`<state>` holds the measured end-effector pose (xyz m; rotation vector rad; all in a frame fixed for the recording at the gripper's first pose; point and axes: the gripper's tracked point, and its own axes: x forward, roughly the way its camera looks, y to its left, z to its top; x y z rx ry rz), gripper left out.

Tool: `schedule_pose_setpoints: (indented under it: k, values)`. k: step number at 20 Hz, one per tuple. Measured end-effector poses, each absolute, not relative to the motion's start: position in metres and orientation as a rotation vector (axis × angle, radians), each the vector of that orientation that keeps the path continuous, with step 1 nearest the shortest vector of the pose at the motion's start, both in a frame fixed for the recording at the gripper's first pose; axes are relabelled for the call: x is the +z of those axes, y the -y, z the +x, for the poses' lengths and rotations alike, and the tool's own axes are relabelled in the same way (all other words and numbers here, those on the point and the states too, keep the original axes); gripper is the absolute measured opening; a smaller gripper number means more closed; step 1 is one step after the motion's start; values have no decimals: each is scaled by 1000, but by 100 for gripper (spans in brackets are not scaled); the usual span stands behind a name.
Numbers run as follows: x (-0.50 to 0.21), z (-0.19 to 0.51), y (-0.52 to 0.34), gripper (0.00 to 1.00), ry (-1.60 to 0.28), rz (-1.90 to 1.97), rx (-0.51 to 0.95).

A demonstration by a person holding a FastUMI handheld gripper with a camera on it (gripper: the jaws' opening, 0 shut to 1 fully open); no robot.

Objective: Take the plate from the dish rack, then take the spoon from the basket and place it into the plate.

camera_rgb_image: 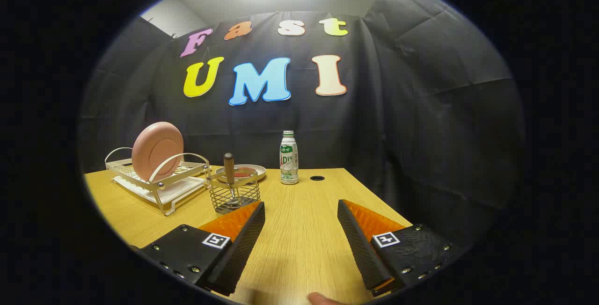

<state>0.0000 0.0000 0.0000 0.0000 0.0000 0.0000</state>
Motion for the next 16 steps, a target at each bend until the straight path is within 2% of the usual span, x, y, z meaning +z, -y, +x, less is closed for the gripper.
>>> schedule_pose_setpoints:
  k: [8, 16]
  values:
    - [1, 5, -1, 95, 4, 2, 2]
    - [6, 68, 5, 95, -7, 27, -13]
